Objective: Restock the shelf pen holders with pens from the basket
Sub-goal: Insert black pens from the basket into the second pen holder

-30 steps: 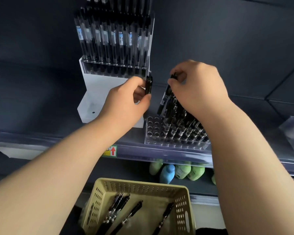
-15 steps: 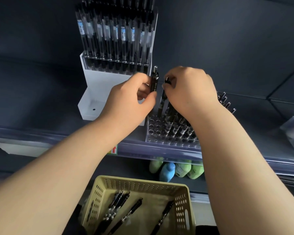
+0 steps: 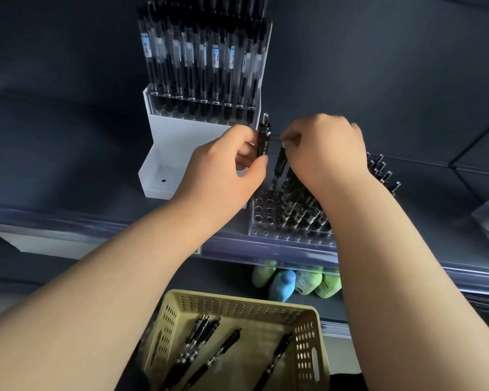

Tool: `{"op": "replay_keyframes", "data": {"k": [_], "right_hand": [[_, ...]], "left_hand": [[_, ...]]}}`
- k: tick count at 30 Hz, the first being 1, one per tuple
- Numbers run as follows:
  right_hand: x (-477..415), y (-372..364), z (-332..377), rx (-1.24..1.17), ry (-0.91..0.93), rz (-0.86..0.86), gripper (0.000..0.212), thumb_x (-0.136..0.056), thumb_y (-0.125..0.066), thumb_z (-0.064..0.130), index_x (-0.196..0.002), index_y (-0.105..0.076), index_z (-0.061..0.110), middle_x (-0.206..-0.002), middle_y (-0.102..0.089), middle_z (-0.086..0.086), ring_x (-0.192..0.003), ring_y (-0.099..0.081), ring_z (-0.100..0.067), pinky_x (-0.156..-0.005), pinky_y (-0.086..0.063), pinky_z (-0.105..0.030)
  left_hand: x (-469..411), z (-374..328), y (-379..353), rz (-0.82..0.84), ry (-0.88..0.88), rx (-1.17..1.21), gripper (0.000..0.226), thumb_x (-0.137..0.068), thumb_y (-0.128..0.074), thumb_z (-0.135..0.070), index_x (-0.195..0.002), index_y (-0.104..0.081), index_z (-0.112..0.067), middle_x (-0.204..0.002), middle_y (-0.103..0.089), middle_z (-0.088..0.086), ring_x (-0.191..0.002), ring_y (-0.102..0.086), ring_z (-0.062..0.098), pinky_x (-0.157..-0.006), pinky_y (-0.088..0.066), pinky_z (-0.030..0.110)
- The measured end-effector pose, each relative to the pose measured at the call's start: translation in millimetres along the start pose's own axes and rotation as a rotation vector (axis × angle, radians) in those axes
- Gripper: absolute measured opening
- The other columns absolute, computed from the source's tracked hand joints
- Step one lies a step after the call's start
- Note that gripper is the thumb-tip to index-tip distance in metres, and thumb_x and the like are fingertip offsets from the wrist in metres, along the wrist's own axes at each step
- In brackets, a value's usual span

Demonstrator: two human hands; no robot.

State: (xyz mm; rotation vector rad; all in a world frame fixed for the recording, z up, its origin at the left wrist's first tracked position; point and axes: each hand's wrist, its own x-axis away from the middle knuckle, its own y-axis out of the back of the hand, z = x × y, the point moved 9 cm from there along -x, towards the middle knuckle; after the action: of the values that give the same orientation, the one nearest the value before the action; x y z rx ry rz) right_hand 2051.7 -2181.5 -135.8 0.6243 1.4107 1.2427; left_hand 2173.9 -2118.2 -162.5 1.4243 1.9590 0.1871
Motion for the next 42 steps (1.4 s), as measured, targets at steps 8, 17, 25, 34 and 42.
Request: {"op": "replay_keyframes", "data": {"k": [8, 17, 25, 34, 42], "right_hand": [[3.3, 11.1, -2.0, -0.104, -0.040, -0.016, 0.024, -0.086, -0.052, 0.016, -0.095, -0.072, 0.024, -0.091, -0.070, -0.003, -0.093, -0.059, -0.031, -0.087, -0.047, -0.039], [13.8, 17.1, -8.1, -0.135, -0.056, -0.007, 0.021, -0.087, -0.053, 0.019, -0.095, -0.071, 0.023, -0.094, -0.070, -0.002, -0.093, -0.060, -0.029, -0.088, -0.047, -0.041], [17.8, 26.0, -22.4, -0.154, -0.085, -0.024, 0.018, -0.087, -0.053, 0.019, -0.090, -0.071, 0.021, -0.088, -0.070, 0.001, -0.090, -0.060, -0.026, -0.087, -0.047, -0.039], [18.8, 31.9, -28.5, -0.198, -0.107, -0.044, 0.021, -0.087, -0.052, 0.014, -0.088, -0.071, 0.021, -0.084, -0.070, 0.001, -0.085, -0.062, -0.025, -0.088, -0.047, -0.038], [18.2, 32.9, -29.3, -0.201, -0.094, -0.053, 0.021, -0.087, -0.051, 0.014, -0.089, -0.071, 0.021, -0.083, -0.070, 0.000, -0.084, -0.062, -0.025, -0.087, -0.048, -0.039]], "left_hand": [[-0.8, -3.5, -12.8, 0.033, -0.005, 0.084, 0.012, -0.087, -0.064, -0.017, -0.097, -0.059, -0.018, -0.082, -0.061, -0.016, -0.079, -0.060, -0.001, -0.072, -0.047, 0.008], [-4.7, -0.3, -40.6, 0.072, -0.014, 0.038, 0.027, -0.088, -0.062, -0.015, -0.115, -0.060, -0.011, -0.090, -0.060, -0.007, -0.084, -0.060, 0.012, -0.079, -0.049, 0.021], [-6.7, 3.5, -43.0, 0.044, 0.000, 0.003, 0.020, -0.089, -0.061, -0.014, -0.109, -0.061, -0.010, -0.087, -0.055, -0.013, -0.080, -0.053, 0.004, -0.069, -0.039, 0.002], [0.0, 18.2, -63.3, 0.179, 0.093, -0.144, 0.021, -0.092, -0.055, -0.013, -0.112, -0.060, -0.011, -0.103, -0.065, 0.003, -0.092, -0.059, 0.016, -0.079, -0.043, 0.019], [-0.6, 29.0, -69.6, 0.233, 0.162, -0.203, 0.024, -0.095, -0.051, -0.020, -0.117, -0.057, -0.013, -0.110, -0.064, 0.002, -0.100, -0.058, 0.017, -0.080, -0.040, 0.019]]}}
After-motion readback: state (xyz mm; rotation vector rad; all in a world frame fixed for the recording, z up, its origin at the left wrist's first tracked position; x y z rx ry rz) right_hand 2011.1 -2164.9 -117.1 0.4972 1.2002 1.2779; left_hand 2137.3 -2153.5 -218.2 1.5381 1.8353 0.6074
